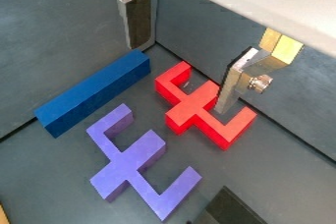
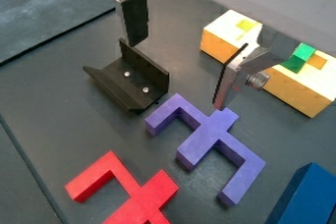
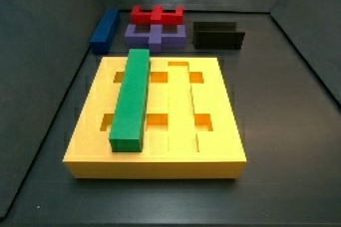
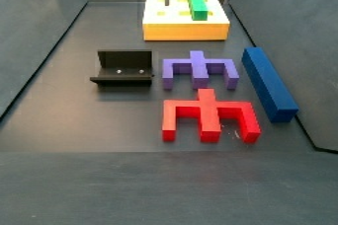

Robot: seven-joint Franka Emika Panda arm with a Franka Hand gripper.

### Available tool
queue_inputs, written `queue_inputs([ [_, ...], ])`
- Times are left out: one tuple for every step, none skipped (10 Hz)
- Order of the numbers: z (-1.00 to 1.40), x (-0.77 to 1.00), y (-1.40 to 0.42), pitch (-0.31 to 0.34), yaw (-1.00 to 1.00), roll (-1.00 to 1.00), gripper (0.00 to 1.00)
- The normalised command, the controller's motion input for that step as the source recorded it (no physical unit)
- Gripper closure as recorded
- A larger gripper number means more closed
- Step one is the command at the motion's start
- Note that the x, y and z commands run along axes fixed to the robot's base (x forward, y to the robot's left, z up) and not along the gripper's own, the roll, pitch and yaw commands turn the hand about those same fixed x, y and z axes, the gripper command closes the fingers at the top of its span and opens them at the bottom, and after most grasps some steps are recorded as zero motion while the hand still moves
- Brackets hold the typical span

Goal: Pick up the blue object. Move up. Move to above the board. Insert the blue object.
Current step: Pick up the blue object.

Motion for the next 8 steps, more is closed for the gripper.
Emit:
queue_inputs([
  [0.0,0.0,0.02,0.0,0.0,0.0,0.0],
  [-0.41,-0.82,0.11,-0.104,-0.44,-0.02,0.0],
  [-0.5,-0.88,0.11,-0.124,-0.38,-0.04,0.0],
  [-0.78,-0.98,0.17,-0.146,-0.3,-0.03,0.0],
  [-0.91,-1.0,0.14,-0.17,-0.25,-0.06,0.0],
  [-0.88,-1.0,0.12,-0.193,-0.17,-0.05,0.0],
  [-0.71,-1.0,0.16,-0.251,0.0,-0.05,0.0],
  [-0.71,-0.94,0.11,-0.243,0.04,-0.03,0.0],
])
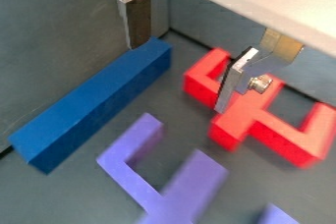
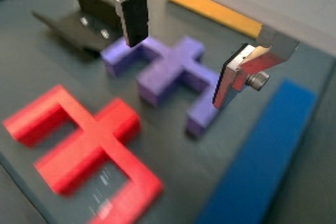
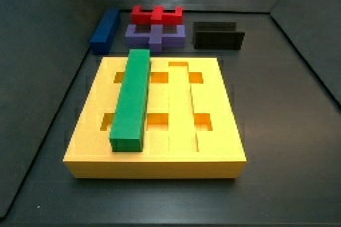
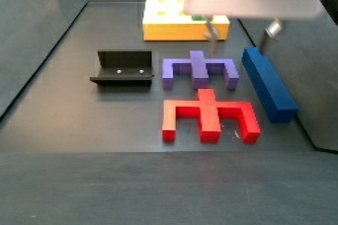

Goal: Pick up the blue object. Move up. Move to above the board. Insert the blue object.
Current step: Pick up the blue object.

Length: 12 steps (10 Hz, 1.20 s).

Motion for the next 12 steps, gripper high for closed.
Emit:
queue_inputs([
  [-0.5,-0.97,0.13,-0.229,0.05,-0.01,0.0],
  [-0.43,-0.89,0.11,-0.186,0.0,0.0,0.0],
  [-0.43,-0.71,0.2,-0.197,0.0,0.0,0.0],
  [-0.3,-0.27,0.11,-0.151,0.12,0.0,0.0],
  [-0.3,-0.21,0.02,-0.134,0.13,0.0,0.0],
  [-0.27,-0.15,-0.04,-0.137,0.17,0.0,0.0],
  [-0.25,0.0,-0.15,-0.107,0.21,0.0,0.0],
  [-0.26,0.0,-0.11,-0.097,0.19,0.0,0.0],
  [-0.19,0.0,-0.09,-0.074,0.17,0.0,0.0],
  [-0.16,0.08,-0.03,-0.03,0.12,0.0,0.0],
  [-0.2,0.01,0.0,-0.036,0.11,0.0,0.0],
  [-0.21,0.0,0.0,-0.039,0.1,0.02,0.0],
])
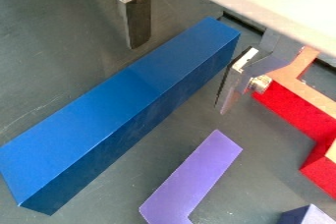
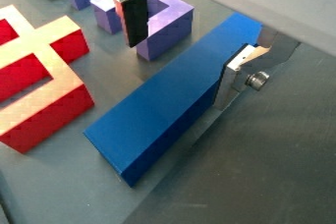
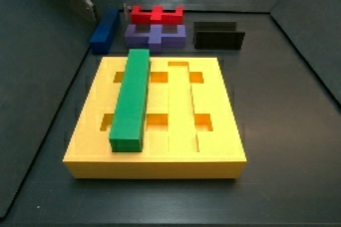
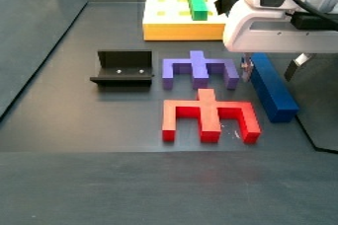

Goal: Pick up the blue object. Move up. Move to above the board. Insert the blue object.
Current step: Pick up the blue object.

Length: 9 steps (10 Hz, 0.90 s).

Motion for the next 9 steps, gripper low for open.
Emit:
queue_inputs([
  [-0.22,0.0,0.0,-0.049,0.07,0.02,0.0],
  [-0.23,0.02,-0.05,-0.054,0.06,0.0,0.0],
  [-0.23,0.07,-0.1,-0.051,0.09,0.0,0.0],
  [-0.21,0.07,-0.13,-0.05,0.1,0.0,0.0],
  [-0.18,0.0,-0.11,-0.047,0.09,0.0,0.0],
  [-0.17,0.0,-0.05,-0.036,0.06,0.0,0.0],
  [-0.22,0.0,0.0,-0.044,0.05,0.0,0.0],
  [-0.23,-0.04,0.0,-0.041,0.03,0.02,0.0],
  [-0.23,-0.01,0.0,-0.049,0.02,0.01,0.0],
])
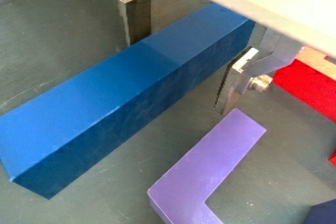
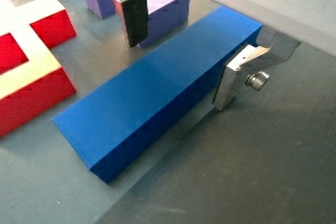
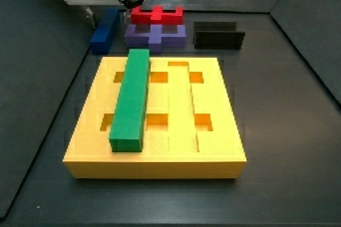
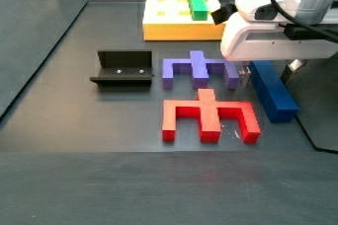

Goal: Pick up the blue object. Move up. Move to above the board. Insert the blue object.
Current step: Pick up the blue object.

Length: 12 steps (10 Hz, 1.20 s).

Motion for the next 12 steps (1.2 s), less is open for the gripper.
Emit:
queue_inputs([
  [-0.21,-0.02,0.0,-0.051,0.01,0.0,0.0],
  [-0.21,-0.05,0.0,-0.051,0.0,0.0,0.0],
  [-0.21,-0.1,0.0,-0.051,0.0,0.01,0.0],
  [-0.19,-0.13,0.0,-0.043,0.0,0.01,0.0],
  [-0.13,-0.05,0.0,-0.023,0.0,0.01,0.0],
  [0.0,0.0,0.0,0.0,0.0,0.0,0.0],
  [0.0,0.0,0.0,0.0,0.0,0.0,1.0],
  [0.0,0.0,0.0,0.0,0.0,0.0,1.0],
  [0.0,0.0,0.0,0.0,0.0,0.0,1.0],
  [0.0,0.0,0.0,0.0,0.0,0.0,1.0],
  [0.0,0.0,0.0,0.0,0.0,0.0,1.0],
  [0.0,0.0,0.0,0.0,0.0,0.0,1.0],
])
